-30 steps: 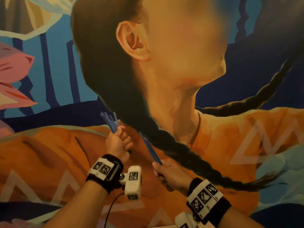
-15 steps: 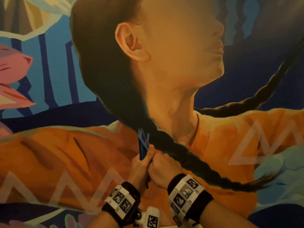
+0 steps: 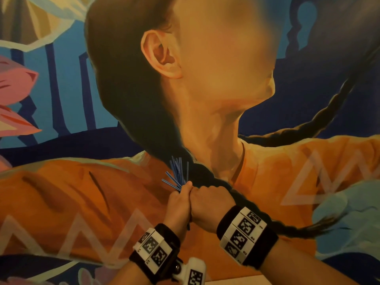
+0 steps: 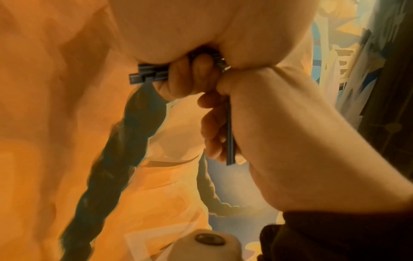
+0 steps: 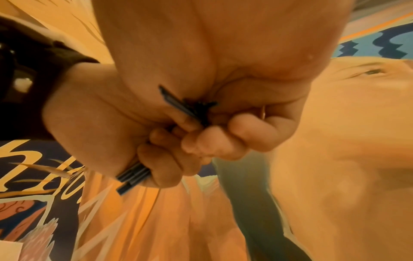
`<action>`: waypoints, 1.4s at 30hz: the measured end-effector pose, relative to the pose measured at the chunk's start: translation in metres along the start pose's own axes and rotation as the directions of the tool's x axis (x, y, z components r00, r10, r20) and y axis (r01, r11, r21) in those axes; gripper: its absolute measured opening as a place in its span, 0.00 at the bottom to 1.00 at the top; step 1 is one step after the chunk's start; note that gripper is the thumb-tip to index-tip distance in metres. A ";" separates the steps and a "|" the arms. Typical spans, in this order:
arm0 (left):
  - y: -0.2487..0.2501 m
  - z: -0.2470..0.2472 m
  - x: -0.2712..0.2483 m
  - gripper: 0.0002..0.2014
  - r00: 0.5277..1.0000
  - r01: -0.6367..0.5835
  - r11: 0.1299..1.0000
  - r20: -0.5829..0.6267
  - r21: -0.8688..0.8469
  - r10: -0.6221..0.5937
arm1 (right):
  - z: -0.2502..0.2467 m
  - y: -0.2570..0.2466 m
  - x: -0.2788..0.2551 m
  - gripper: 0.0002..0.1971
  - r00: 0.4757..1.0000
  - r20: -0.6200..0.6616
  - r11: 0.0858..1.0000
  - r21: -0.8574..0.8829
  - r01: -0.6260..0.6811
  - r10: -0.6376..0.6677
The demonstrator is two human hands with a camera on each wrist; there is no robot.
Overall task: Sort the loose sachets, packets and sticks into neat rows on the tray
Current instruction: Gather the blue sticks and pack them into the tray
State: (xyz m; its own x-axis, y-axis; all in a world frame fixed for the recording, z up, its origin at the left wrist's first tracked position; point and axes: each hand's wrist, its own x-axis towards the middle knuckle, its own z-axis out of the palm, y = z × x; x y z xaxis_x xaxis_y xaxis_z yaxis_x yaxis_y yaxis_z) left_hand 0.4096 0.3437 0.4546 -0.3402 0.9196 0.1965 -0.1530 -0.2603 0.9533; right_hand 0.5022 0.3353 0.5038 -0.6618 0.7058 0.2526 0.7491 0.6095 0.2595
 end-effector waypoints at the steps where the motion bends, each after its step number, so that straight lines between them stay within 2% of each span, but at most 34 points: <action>1: 0.002 0.001 -0.001 0.21 1.000 0.003 1.000 0.003 0.014 -0.003 | -0.001 0.002 -0.002 0.18 1.000 -0.007 1.000 0.009 0.003 -0.003; 7: 0.008 0.000 0.003 0.18 0.999 0.050 0.998 0.013 0.047 -0.050 | -0.004 0.003 -0.008 0.19 1.000 -0.010 0.989 0.148 -0.005 0.006; 11: 0.012 -0.007 0.005 0.16 0.998 -0.017 1.000 -0.062 0.006 0.018 | -0.001 0.002 -0.007 0.21 0.999 0.007 0.936 0.350 0.029 -0.033; 16: 0.019 -0.028 0.014 0.22 0.992 -0.078 0.995 -0.092 0.066 0.084 | -0.003 0.007 -0.005 0.16 0.992 0.055 0.881 0.466 0.079 -0.118; 19: 0.020 -0.039 0.018 0.23 0.997 -0.073 0.996 -0.031 0.058 0.074 | -0.007 0.013 0.004 0.16 0.991 0.075 0.861 0.505 0.057 -0.109; 21: 0.023 -0.043 0.017 0.23 0.999 -0.041 0.999 0.017 -0.016 0.041 | -0.008 0.017 0.014 0.12 0.994 0.057 0.852 0.521 0.046 -0.088; 24: 0.030 -0.049 0.014 0.19 0.999 -0.009 0.996 0.052 -0.094 0.014 | -0.017 0.022 0.031 0.09 0.998 -0.041 0.885 0.460 0.067 -0.054; 26: 0.034 -0.053 0.011 0.16 0.996 -0.003 0.998 0.086 -0.065 0.009 | -0.026 0.021 0.042 0.08 0.977 -0.209 0.835 0.543 0.089 0.032; 28: 0.038 -0.056 0.008 0.15 0.990 -0.003 1.000 0.138 0.000 0.003 | -0.036 0.017 0.055 0.06 0.905 -0.395 0.737 0.657 0.156 0.161; 29: 0.040 -0.057 0.006 0.16 0.986 -0.004 0.999 0.168 0.033 -0.001 | -0.041 0.015 0.061 0.08 0.871 -0.447 0.697 0.691 0.190 0.206; 30: 0.041 -0.057 0.004 0.17 0.980 -0.006 0.998 0.200 0.063 -0.006 | -0.047 0.012 0.065 0.11 0.855 -0.466 0.668 0.714 0.211 0.228; 31: 0.043 -0.057 0.001 0.18 0.973 -0.010 0.996 0.231 0.089 -0.011 | -0.052 0.010 0.069 0.14 0.861 -0.454 0.660 0.723 0.206 0.229; 34: 0.045 -0.058 -0.004 0.19 0.949 -0.046 0.990 0.314 0.136 0.001 | -0.057 -0.003 0.075 0.16 0.912 -0.368 0.686 0.711 0.152 0.180; 37: 0.048 -0.060 -0.009 0.20 0.949 -0.071 0.988 0.313 0.134 0.026 | -0.054 -0.016 0.075 0.16 0.934 -0.314 0.530 0.828 0.183 0.169; 38: 0.049 -0.060 -0.010 0.19 0.950 -0.075 0.989 0.311 0.127 0.032 | -0.054 -0.018 0.075 0.14 0.936 -0.317 0.512 0.836 0.199 0.153; 40: 0.051 -0.061 -0.011 0.17 0.951 -0.069 0.990 0.308 0.123 0.028 | -0.055 -0.020 0.073 0.14 0.929 -0.354 0.552 0.798 0.242 0.104; 42: 0.052 -0.061 -0.011 0.17 0.951 -0.059 0.989 0.310 0.136 0.014 | -0.058 -0.021 0.070 0.19 0.915 -0.401 0.632 0.723 0.281 0.052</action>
State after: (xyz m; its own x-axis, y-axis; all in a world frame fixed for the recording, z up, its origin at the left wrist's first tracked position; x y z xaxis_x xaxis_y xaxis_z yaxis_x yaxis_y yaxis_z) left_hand 0.3492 0.3018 0.4884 -0.0375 0.9619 0.2710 -0.0055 -0.2714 0.9625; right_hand 0.4385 0.3514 0.5703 -0.5782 0.5327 0.6180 0.3085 0.8440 -0.4388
